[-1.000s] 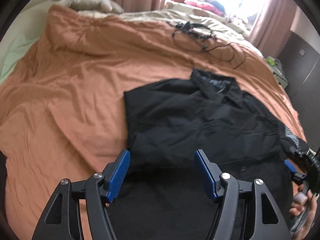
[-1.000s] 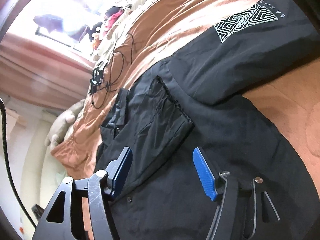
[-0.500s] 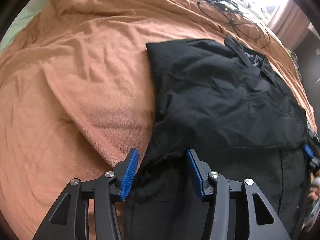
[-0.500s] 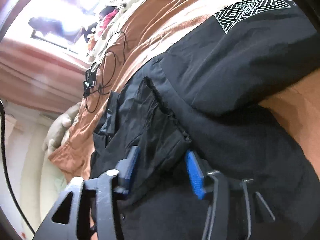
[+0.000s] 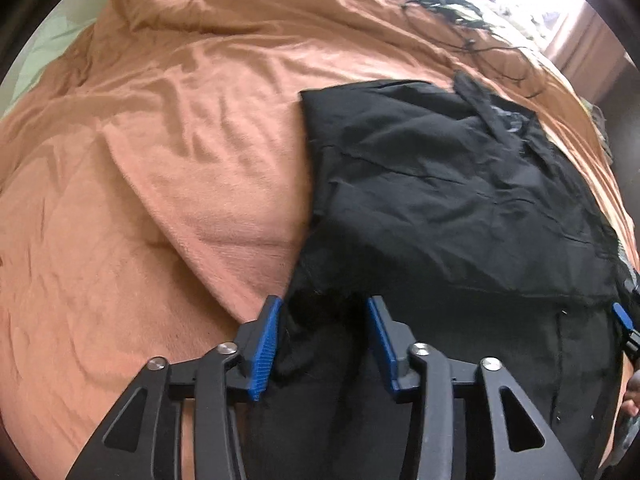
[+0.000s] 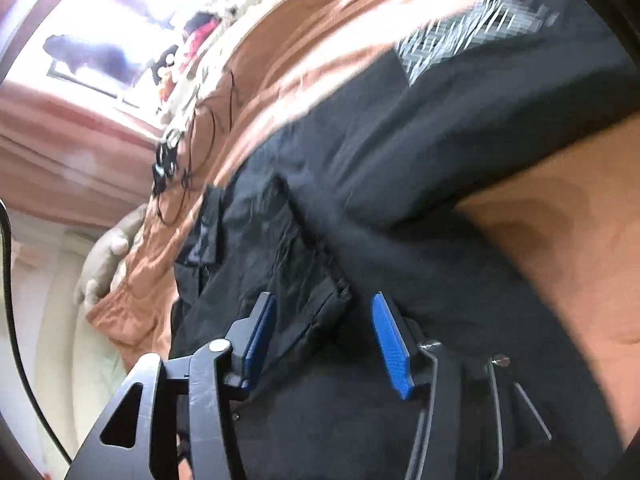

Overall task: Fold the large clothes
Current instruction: 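Move right gripper to the patterned-patch sleeve and grasp it, then fold the patterned sleeve across the shirt body with right gripper, open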

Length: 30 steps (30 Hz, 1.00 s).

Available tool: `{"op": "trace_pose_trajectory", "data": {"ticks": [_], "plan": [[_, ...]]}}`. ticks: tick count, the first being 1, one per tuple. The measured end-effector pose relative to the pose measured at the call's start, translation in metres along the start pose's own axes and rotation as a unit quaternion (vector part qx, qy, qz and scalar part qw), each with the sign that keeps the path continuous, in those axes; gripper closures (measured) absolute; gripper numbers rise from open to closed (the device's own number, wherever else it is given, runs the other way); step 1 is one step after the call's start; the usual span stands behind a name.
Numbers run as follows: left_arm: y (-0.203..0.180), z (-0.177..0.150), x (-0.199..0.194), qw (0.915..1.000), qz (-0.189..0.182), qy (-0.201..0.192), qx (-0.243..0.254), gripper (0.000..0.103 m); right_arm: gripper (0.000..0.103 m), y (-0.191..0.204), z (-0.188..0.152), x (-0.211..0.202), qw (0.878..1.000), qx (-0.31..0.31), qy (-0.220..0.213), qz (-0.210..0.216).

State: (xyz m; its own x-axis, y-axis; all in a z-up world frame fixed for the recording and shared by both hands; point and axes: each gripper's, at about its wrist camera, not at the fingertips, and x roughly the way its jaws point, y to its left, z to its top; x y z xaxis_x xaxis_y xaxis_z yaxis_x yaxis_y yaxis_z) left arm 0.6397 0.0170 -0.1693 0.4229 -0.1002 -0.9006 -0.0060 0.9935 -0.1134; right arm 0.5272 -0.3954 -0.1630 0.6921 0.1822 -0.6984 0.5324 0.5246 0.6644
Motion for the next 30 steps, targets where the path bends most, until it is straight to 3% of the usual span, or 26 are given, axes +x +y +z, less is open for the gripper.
{"op": "trace_pose_trajectory", "data": {"ticks": [3, 4, 13, 18, 22, 28, 29, 30], "plan": [[-0.008, -0.005, -0.017, 0.9998, -0.009, -0.017, -0.002, 0.032, 0.052, -0.011, 0.011, -0.031, 1.0, 0.004, -0.024, 0.002], [-0.012, -0.007, -0.024, 0.9995, -0.022, -0.023, -0.006, 0.031, 0.052, -0.015, 0.014, -0.038, 0.999, 0.005, -0.031, 0.001], [-0.063, -0.025, -0.061, 0.998, -0.042, -0.044, 0.019, 0.027, 0.052, -0.086, 0.039, -0.107, 0.994, 0.057, -0.091, -0.027], [-0.087, -0.038, -0.077, 0.9972, -0.045, -0.056, 0.019, 0.025, 0.052, -0.13, 0.049, -0.138, 0.984, 0.114, -0.132, -0.036], [-0.096, -0.049, -0.083, 0.9967, -0.053, -0.061, 0.008, 0.024, 0.051, -0.156, 0.056, -0.151, 0.974, 0.156, -0.153, -0.053], [-0.091, -0.062, -0.086, 0.9963, -0.058, -0.061, -0.019, 0.024, 0.052, -0.182, 0.074, -0.156, 0.966, 0.169, -0.191, -0.05], [-0.086, -0.065, -0.088, 0.9955, -0.062, -0.066, -0.026, 0.024, 0.054, -0.185, 0.077, -0.156, 0.965, 0.163, -0.2, -0.053], [-0.083, -0.067, -0.089, 0.995, -0.063, -0.07, -0.033, 0.024, 0.077, -0.187, 0.079, -0.156, 0.964, 0.155, -0.21, -0.053]]}}
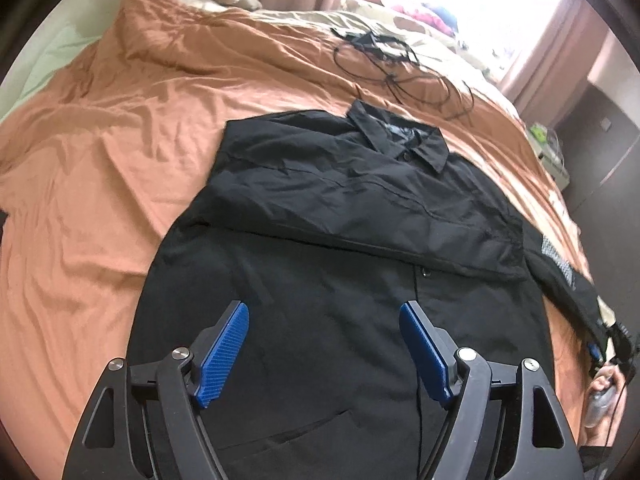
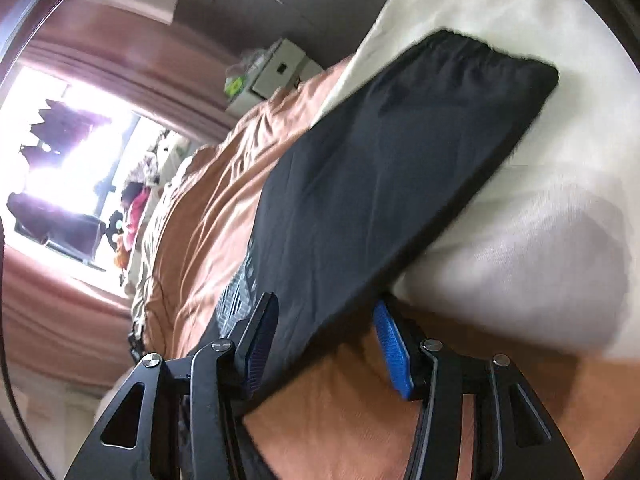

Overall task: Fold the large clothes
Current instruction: 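Fold the patterned sleeve across the shirt body with right gripper, open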

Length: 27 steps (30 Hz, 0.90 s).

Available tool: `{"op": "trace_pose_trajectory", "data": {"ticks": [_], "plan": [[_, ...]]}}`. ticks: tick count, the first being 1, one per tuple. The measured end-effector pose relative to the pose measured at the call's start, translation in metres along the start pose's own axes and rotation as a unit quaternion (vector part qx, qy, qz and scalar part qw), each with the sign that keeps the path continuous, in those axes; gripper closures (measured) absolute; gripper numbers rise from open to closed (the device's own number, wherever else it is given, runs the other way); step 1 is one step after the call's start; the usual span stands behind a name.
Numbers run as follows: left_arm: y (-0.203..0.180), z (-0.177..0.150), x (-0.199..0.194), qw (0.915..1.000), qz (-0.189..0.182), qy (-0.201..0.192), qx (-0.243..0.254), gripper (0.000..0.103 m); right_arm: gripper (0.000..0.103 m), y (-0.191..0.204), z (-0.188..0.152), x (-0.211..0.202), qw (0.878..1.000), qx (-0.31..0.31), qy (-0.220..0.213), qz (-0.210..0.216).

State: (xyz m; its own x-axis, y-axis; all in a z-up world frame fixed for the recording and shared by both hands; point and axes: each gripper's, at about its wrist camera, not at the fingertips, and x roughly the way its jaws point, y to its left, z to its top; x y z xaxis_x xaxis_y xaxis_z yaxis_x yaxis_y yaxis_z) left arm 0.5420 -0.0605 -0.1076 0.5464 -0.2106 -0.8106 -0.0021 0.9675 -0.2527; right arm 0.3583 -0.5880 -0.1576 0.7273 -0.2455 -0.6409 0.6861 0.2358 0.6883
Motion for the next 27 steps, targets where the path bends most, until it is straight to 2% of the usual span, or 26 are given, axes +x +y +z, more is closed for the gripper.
{"op": "trace_pose_trajectory", "data": {"ticks": [1, 4, 7, 9, 15, 19, 23, 27], "plan": [[0.004, -0.001, -0.001, 1.0, 0.002, -0.003, -0.006, 0.023, 0.097, 0.0, 0.0, 0.0, 1.0, -0.005, -0.007, 0.003], [0.014, -0.002, 0.002, 0.9998, 0.0, -0.003, -0.021, 0.023, 0.098, 0.0, 0.002, -0.004, 0.999, -0.001, -0.021, 0.031], [0.025, 0.0, 0.004, 0.9989, -0.013, -0.002, -0.046, 0.023, 0.099, 0.034, -0.001, -0.027, 0.995, -0.05, -0.057, 0.069], [0.029, 0.0, 0.004, 0.9986, -0.014, -0.005, -0.051, 0.023, 0.099, 0.06, -0.007, -0.039, 0.99, -0.078, -0.065, 0.102], [0.047, -0.002, 0.001, 0.9973, -0.023, -0.004, -0.07, 0.023, 0.099, 0.139, -0.045, -0.063, 0.967, -0.161, -0.044, 0.193], [0.058, -0.002, -0.003, 0.9967, -0.025, -0.007, -0.077, 0.023, 0.099, 0.182, -0.076, -0.072, 0.95, -0.201, -0.024, 0.237], [0.07, -0.001, -0.01, 0.9958, -0.028, -0.013, -0.086, 0.023, 0.099, 0.215, -0.111, -0.076, 0.935, -0.234, -0.005, 0.265], [0.083, -0.001, -0.015, 0.9949, -0.028, -0.019, -0.095, 0.023, 0.099, 0.231, -0.14, -0.074, 0.928, -0.25, 0.013, 0.277]]}}
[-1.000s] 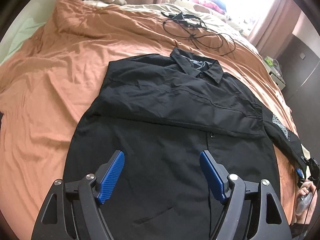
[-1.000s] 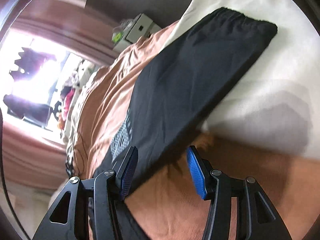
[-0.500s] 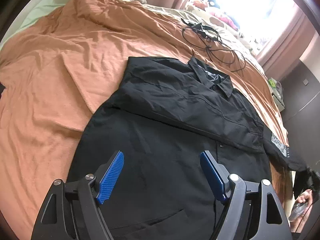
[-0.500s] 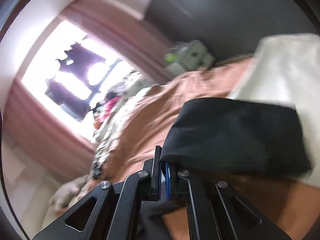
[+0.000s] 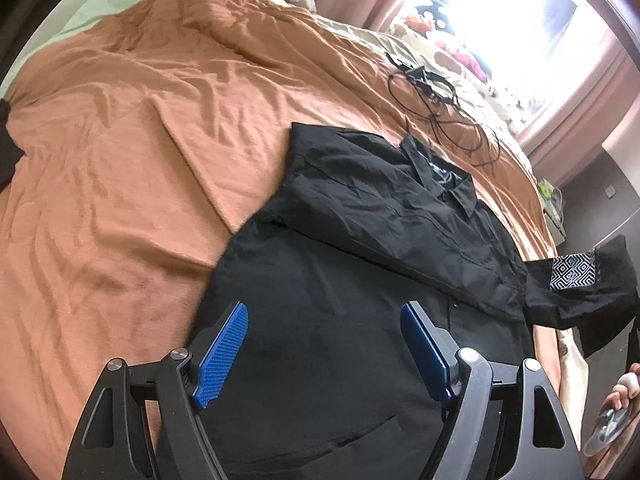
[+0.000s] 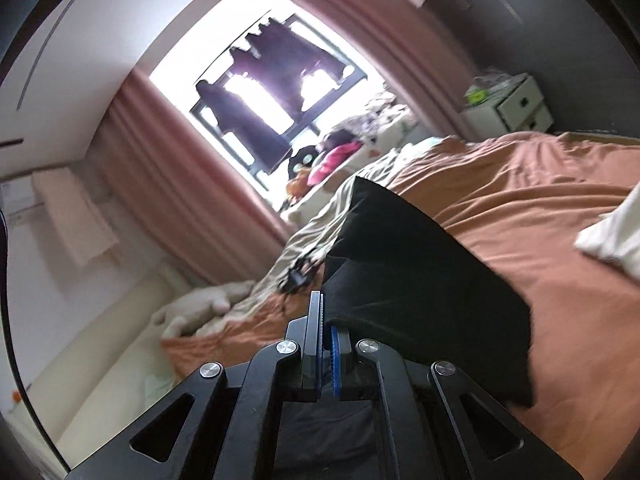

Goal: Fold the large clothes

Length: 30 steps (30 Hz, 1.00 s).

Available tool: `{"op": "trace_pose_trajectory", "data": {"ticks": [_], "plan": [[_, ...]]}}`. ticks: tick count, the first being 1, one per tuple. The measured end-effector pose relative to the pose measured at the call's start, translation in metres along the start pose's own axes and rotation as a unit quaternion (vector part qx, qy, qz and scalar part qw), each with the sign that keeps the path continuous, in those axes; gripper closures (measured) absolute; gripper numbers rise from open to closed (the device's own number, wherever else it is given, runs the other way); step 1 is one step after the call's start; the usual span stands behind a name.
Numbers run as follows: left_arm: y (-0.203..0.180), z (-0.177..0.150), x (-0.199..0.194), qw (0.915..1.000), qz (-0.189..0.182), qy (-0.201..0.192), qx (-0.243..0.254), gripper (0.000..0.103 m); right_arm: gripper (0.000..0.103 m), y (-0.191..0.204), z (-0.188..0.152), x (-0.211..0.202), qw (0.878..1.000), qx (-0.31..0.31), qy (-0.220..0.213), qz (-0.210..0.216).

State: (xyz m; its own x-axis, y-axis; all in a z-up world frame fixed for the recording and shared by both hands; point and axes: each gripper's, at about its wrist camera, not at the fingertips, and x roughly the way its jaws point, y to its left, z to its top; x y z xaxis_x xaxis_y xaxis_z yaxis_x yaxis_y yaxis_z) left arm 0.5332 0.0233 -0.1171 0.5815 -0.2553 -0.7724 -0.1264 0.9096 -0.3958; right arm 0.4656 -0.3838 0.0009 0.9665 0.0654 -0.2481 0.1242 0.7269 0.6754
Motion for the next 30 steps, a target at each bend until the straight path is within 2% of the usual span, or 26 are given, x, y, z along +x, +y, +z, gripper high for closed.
{"op": "trace_pose_trajectory", "data": {"ticks": [4, 10, 17, 18, 20, 21, 22, 24, 26, 30], "plan": [[0.014, 0.002, -0.004, 0.9999, -0.004, -0.002, -0.017, 0.023, 0.099, 0.021, -0.022, 0.017, 1.0, -0.009, 0.021, 0.017], [0.028, 0.006, -0.004, 0.9998, 0.003, -0.002, -0.019, 0.023, 0.099, 0.055, -0.065, 0.057, 0.996, -0.04, 0.077, 0.025], [0.042, 0.01, 0.0, 0.9994, 0.005, 0.0, -0.034, 0.023, 0.097, 0.075, -0.112, 0.104, 0.986, -0.07, 0.151, 0.012], [0.042, 0.01, 0.0, 0.9994, 0.005, 0.001, -0.034, 0.023, 0.094, 0.077, -0.12, 0.114, 0.981, -0.073, 0.177, -0.006], [0.04, 0.011, 0.002, 0.9995, 0.008, 0.002, -0.032, 0.023, 0.061, 0.076, -0.136, 0.133, 0.968, -0.075, 0.237, -0.036], [0.039, 0.011, 0.003, 0.9995, 0.008, 0.003, -0.03, 0.023, 0.029, 0.073, -0.144, 0.14, 0.961, -0.07, 0.264, -0.043], [0.038, 0.011, 0.003, 0.9995, 0.008, 0.002, -0.029, 0.023, 0.019, 0.071, -0.151, 0.14, 0.958, -0.064, 0.274, -0.048], [0.036, 0.011, 0.002, 0.9996, 0.007, 0.0, -0.029, 0.023, 0.019, 0.062, -0.161, 0.137, 0.955, -0.05, 0.288, -0.056], [0.032, 0.01, 0.001, 0.9996, 0.006, -0.002, -0.027, 0.023, 0.019, 0.049, -0.167, 0.131, 0.946, -0.025, 0.318, -0.063], [0.017, 0.008, -0.001, 0.9999, 0.002, -0.005, -0.014, 0.023, 0.019, 0.025, -0.165, 0.108, 0.94, 0.024, 0.331, -0.084]]}}
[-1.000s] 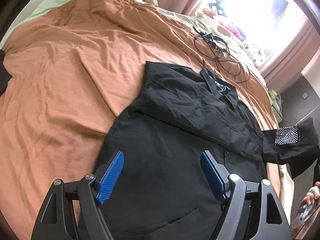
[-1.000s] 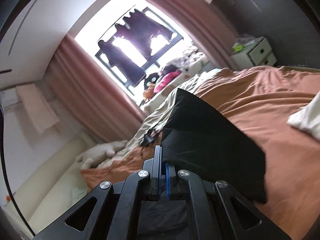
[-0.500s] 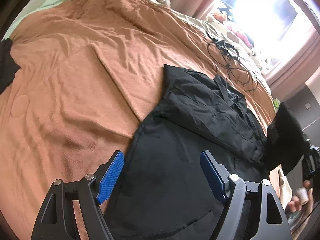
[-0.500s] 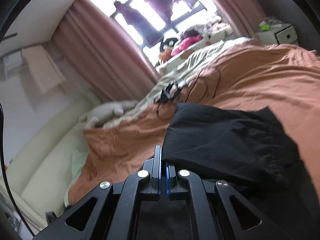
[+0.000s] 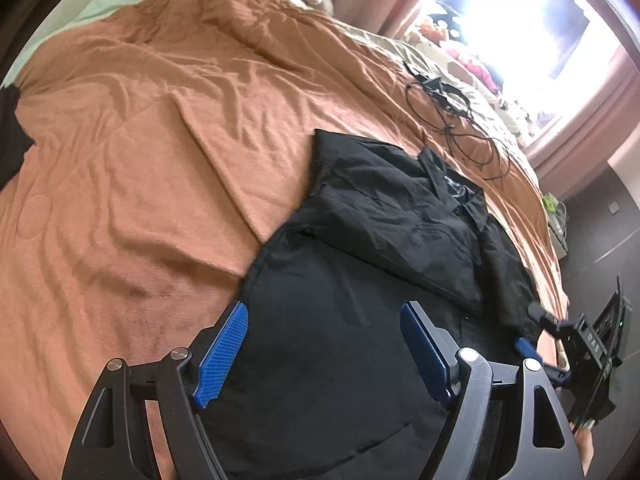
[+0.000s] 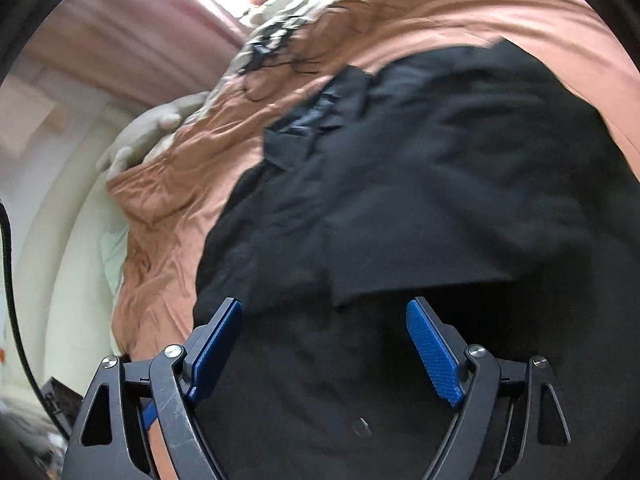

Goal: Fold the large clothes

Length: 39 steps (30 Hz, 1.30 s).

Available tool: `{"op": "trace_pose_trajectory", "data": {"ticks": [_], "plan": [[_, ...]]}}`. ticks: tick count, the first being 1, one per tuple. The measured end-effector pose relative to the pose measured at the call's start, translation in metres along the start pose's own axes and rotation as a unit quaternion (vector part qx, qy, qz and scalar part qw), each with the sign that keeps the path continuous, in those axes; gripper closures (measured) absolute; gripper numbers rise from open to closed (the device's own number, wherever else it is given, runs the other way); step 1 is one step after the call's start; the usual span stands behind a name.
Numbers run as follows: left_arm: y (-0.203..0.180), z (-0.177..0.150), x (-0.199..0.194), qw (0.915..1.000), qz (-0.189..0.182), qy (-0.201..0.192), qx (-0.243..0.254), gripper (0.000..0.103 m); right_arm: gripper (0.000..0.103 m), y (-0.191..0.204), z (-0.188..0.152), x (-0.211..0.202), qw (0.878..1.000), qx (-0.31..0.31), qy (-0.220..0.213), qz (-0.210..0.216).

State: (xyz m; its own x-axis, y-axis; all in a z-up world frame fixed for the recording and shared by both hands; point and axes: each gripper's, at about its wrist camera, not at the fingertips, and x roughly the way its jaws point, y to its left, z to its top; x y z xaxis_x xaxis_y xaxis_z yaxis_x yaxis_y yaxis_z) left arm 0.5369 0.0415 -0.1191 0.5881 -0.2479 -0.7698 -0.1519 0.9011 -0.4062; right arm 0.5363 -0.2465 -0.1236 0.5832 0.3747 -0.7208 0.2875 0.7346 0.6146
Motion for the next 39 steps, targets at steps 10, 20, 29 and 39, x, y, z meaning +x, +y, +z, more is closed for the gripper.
{"op": "trace_pose_trajectory", "data": {"ticks": [10, 20, 29, 39], "plan": [[-0.068, -0.015, 0.001, 0.9972, -0.015, -0.001, 0.073, 0.023, 0.019, -0.066, 0.011, -0.061, 0.993, 0.103, -0.053, 0.009], [-0.161, -0.029, 0.018, 0.9871, -0.044, 0.014, 0.153, 0.023, 0.019, -0.119, 0.029, -0.095, 0.984, 0.155, -0.083, 0.021], [-0.253, -0.051, 0.064, 0.9724, -0.071, 0.053, 0.216, 0.023, 0.019, -0.155, 0.043, -0.116, 0.978, 0.173, -0.11, 0.022], [-0.314, -0.089, 0.13, 0.9589, -0.081, 0.105, 0.251, 0.023, 0.02, -0.184, 0.05, -0.132, 0.969, 0.204, -0.136, 0.017]]}}
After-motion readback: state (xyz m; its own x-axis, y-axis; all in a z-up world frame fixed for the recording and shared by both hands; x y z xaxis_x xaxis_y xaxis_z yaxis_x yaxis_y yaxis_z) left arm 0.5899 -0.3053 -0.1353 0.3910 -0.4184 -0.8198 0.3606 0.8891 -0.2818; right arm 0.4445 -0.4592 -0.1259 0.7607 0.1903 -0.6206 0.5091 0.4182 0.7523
